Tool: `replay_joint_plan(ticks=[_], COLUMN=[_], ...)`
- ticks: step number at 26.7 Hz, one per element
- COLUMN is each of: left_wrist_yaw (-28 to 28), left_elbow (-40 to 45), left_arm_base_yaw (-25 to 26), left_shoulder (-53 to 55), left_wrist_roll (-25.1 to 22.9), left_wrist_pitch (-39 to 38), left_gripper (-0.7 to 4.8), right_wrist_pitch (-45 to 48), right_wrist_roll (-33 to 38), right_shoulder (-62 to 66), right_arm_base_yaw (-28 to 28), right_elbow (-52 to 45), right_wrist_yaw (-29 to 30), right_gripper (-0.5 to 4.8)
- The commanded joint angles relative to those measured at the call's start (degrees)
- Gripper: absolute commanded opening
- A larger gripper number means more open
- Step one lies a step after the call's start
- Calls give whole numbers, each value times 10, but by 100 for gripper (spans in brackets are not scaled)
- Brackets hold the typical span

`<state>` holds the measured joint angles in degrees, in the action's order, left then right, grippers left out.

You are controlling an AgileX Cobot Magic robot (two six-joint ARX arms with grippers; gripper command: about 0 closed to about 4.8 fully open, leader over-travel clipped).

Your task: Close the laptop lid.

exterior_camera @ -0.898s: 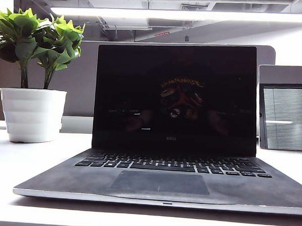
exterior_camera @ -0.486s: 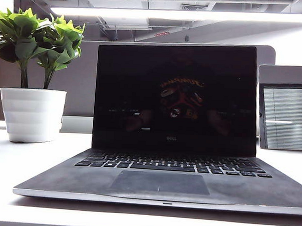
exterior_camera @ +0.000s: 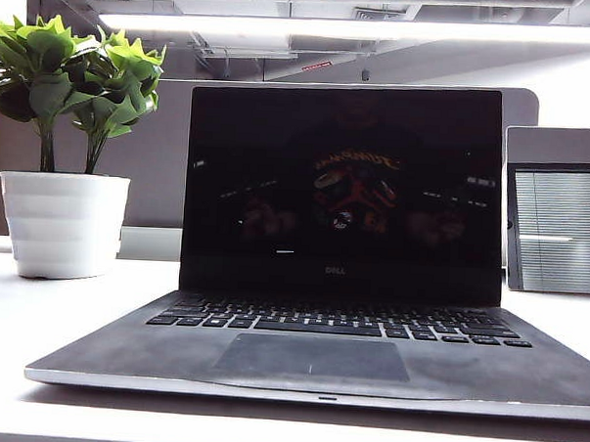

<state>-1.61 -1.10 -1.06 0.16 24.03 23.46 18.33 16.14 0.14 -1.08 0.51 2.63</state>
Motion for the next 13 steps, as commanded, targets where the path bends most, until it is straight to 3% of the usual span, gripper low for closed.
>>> replay_joint_plan(ticks=[1, 5, 7, 8, 10, 13], left_wrist_yaw=[-5, -9, -12, -12, -23, -83], left_elbow=[-46, -103, -158, -183, -249, -325], left_arm_base_yaw=[0, 0, 0, 0, 0, 0], left_shoulder=[1, 9, 28, 42, 103, 230], left_wrist_roll=[15, 19, 73, 75, 52, 28], left_wrist_pitch=[-40, -62, -66, -73, -98, -89], left_gripper=[-5, -5, -5, -5, -5, -5], right_wrist_pitch=[17, 12, 12, 12, 14, 41], right_wrist_roll=[19, 19, 19, 19, 18, 18], right_shoulder=[0, 0, 2, 8, 31, 105], right_arm_base_yaw=[0, 0, 0, 0, 0, 0], right_elbow=[16, 46, 67, 77, 100, 139], right_wrist_yaw=[1, -6, -14, -14, -14, -14], right_gripper=[-1, -1, -1, -1, 0, 0])
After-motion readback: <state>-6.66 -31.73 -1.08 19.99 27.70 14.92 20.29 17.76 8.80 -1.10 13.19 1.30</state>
